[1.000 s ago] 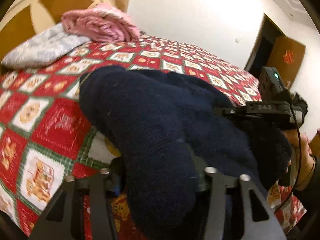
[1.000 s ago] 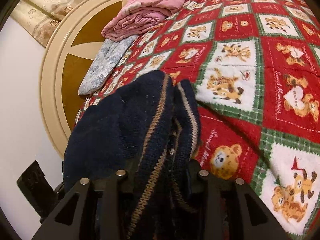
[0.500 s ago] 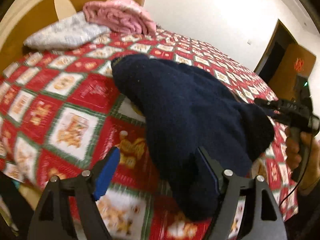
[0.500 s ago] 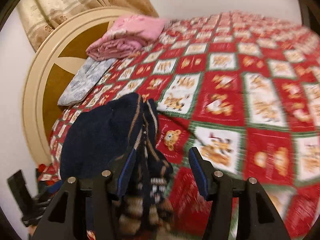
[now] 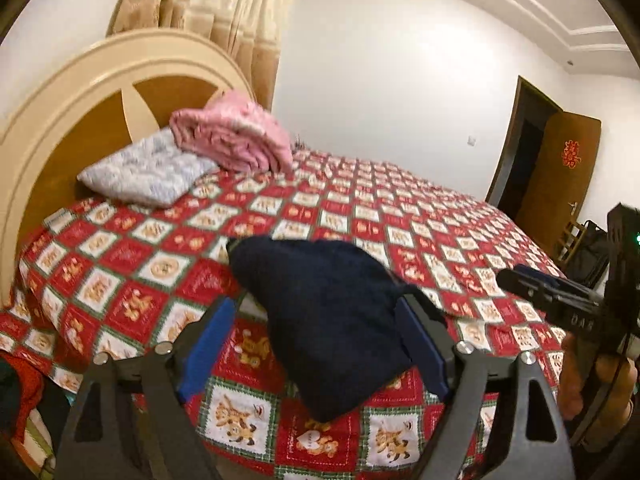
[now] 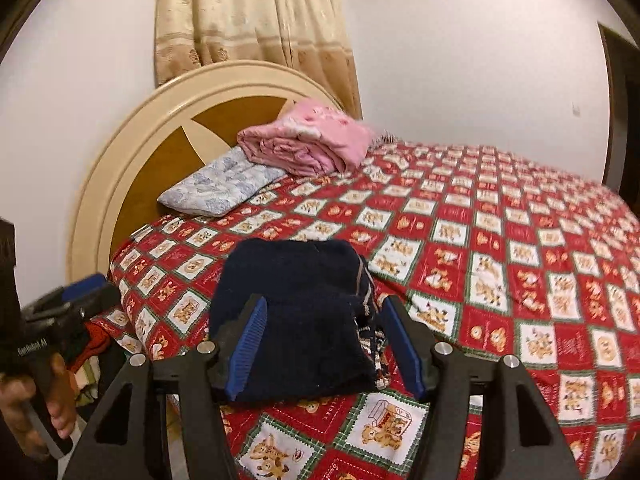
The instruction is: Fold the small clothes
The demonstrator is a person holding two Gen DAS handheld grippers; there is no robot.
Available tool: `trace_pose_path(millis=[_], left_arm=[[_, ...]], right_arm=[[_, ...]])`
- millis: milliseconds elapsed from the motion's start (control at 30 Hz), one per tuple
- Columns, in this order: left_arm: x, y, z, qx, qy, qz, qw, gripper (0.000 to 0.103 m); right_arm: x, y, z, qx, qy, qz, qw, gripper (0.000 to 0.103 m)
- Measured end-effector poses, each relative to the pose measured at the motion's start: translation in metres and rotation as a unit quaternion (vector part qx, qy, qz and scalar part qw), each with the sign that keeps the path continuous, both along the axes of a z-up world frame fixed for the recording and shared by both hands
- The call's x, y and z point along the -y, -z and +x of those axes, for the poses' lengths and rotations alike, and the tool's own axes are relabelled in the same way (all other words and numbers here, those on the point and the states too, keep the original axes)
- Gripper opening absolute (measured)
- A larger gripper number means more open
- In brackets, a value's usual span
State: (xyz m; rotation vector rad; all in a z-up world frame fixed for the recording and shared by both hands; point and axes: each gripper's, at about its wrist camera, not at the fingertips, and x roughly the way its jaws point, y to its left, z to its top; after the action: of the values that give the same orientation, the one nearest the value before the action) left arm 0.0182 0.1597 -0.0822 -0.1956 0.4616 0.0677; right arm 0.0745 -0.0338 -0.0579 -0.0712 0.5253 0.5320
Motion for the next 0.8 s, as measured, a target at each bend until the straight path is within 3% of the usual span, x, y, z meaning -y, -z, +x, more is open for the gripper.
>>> trace_pose_path(millis=[233,800], left_arm=[[0.007,-0.007,-0.009,0.018,-0.010,0.017,0.9996,0.095],[0.016,-0.009,-0.014,0.022,-0.008,0.025,0.9994,0.099]], right_arm=[[-0.002,-0.004,-0.017,0.011,-0.009,-0.005,1.000,0.062],[0.001,-0.001,-0.027,0.017,-0.016,0.000,1.000,0.062]])
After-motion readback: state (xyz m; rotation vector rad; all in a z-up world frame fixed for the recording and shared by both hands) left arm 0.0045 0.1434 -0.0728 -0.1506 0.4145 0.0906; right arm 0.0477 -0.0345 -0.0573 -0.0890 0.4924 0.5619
